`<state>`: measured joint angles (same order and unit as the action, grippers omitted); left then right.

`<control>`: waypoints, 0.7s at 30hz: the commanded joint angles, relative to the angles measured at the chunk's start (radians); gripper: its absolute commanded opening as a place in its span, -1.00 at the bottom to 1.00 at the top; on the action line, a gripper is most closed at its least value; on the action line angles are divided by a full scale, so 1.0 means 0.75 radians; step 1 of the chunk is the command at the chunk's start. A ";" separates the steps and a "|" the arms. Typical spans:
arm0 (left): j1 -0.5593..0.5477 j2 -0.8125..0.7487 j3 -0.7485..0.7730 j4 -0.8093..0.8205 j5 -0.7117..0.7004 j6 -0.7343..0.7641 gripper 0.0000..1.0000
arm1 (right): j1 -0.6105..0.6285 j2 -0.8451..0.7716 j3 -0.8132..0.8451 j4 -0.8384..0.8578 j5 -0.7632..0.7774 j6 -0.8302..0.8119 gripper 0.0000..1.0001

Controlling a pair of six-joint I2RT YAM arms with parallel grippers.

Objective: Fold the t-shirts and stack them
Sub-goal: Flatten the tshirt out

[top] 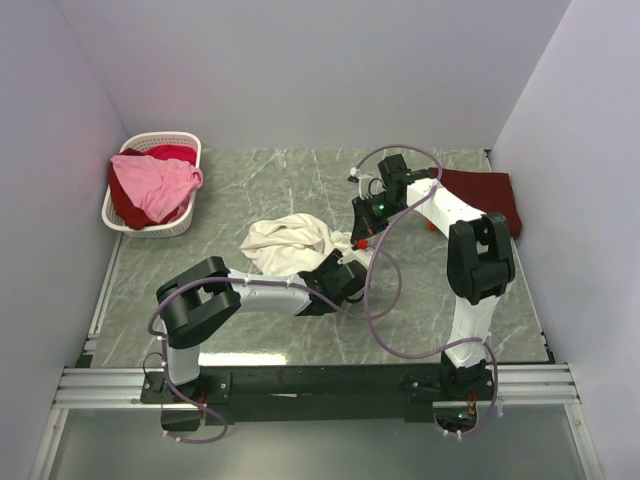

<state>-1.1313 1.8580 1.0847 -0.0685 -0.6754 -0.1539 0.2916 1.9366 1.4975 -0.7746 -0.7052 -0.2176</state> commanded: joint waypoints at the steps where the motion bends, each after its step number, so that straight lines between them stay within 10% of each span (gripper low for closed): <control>1: -0.005 -0.058 0.043 0.042 0.121 -0.006 0.06 | -0.006 0.001 -0.007 0.002 -0.033 0.000 -0.99; 21: -0.007 -0.107 0.043 -0.082 0.238 0.040 0.03 | -0.010 0.005 -0.007 -0.002 -0.035 -0.004 -0.99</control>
<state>-1.1332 1.7599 1.0782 -0.0994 -0.4690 -0.1417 0.2916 1.9366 1.4975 -0.7750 -0.7086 -0.2176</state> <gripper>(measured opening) 0.517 0.032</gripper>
